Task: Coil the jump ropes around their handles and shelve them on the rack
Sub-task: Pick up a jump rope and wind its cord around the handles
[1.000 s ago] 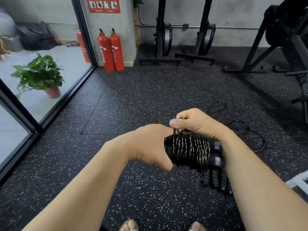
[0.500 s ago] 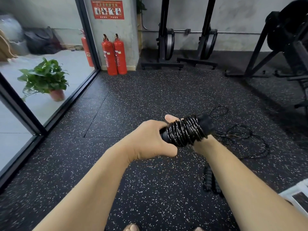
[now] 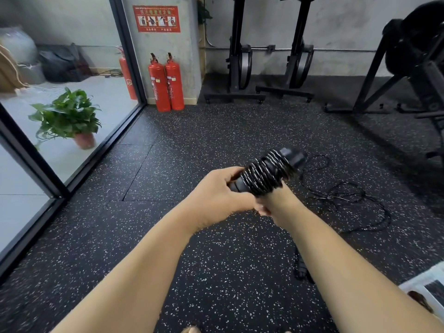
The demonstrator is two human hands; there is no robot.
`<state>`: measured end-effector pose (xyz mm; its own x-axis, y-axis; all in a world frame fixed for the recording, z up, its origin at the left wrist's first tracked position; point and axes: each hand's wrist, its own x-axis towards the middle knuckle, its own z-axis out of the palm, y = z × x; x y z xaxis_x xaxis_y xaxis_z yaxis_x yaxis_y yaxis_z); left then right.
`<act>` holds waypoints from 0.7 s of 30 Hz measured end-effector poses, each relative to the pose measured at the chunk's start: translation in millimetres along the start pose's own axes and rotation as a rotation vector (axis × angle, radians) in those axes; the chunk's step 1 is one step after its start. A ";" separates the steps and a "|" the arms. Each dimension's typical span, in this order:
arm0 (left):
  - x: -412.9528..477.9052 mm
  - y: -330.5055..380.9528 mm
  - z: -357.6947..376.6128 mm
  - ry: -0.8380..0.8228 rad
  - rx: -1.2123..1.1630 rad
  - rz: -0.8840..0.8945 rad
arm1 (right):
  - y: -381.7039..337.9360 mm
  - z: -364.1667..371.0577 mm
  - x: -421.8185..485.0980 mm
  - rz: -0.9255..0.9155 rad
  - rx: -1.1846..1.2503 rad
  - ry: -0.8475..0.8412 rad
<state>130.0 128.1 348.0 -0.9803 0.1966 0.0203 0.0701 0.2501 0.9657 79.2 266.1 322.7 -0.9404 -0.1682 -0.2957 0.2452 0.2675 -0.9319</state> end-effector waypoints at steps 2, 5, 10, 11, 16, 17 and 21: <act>1.0 -0.2 -1.8 0.029 -0.146 -0.033 | 1.9 3.3 6.3 0.010 0.002 -0.062; 2.5 0.2 -5.3 0.058 -0.362 -0.106 | -11.1 3.3 1.9 0.092 0.019 -0.087; 5.2 2.6 -10.5 0.061 -0.695 -0.244 | -12.5 -2.1 -7.1 -0.062 0.101 0.003; 5.3 2.8 -11.8 0.060 -0.737 -0.267 | -13.6 -3.3 -10.7 -0.110 0.161 0.005; 4.6 2.5 -20.3 0.042 -0.903 -0.322 | -13.5 -7.1 -26.4 -0.356 0.107 0.009; 4.6 2.7 -21.1 0.057 -0.906 -0.327 | -13.4 -5.6 -29.5 -0.383 0.079 0.017; 2.9 3.4 -21.4 0.116 -0.888 -0.330 | -14.5 -1.3 -37.4 -0.469 0.001 0.125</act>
<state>123.4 109.2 356.9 -0.9410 0.1373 -0.3091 -0.3325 -0.5441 0.7704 110.5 269.8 347.5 -0.9707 -0.1548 0.1839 -0.2119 0.1896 -0.9587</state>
